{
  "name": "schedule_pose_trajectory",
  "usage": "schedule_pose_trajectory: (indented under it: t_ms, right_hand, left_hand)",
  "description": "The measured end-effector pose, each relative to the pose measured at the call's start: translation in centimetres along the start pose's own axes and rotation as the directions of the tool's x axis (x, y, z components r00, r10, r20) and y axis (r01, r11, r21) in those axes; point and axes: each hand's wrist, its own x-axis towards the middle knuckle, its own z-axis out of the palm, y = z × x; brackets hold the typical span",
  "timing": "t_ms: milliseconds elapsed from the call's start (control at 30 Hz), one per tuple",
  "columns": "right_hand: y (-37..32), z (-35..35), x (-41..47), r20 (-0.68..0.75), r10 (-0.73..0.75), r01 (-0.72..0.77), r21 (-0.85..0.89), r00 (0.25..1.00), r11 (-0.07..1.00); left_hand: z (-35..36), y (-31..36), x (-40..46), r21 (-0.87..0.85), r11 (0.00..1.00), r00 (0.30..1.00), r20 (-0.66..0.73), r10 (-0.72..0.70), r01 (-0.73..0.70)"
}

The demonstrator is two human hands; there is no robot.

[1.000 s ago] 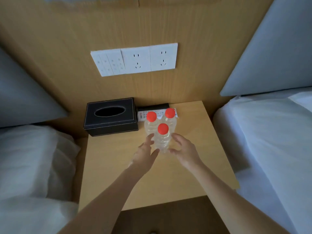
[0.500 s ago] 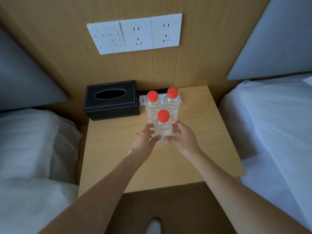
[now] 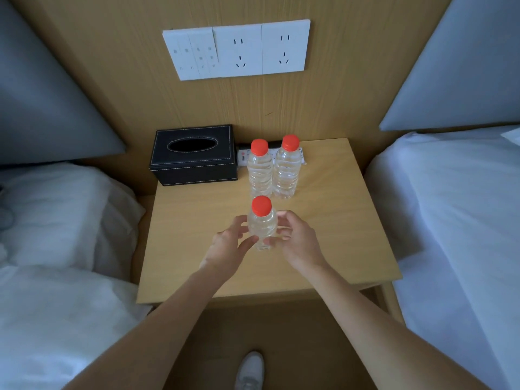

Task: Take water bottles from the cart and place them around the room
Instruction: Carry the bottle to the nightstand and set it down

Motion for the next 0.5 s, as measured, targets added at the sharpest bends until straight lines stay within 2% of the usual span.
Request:
schedule_pose_trajectory:
  t_ms: [200,500]
  right_hand:
    - [-2.1,4.1,-0.5,0.090,-0.034,0.037,-0.031,0.995,0.999]
    - [-5.6,12.0,-1.2,0.182,-0.133,0.165,-0.174,0.974,0.971]
  left_hand:
    - [-3.0,-3.1,-1.7,0.065,0.996,0.998,-0.040,-0.058,0.060]
    - [-8.3,-9.8,-3.9,0.003,0.984,0.980,-0.094,-0.174,0.175]
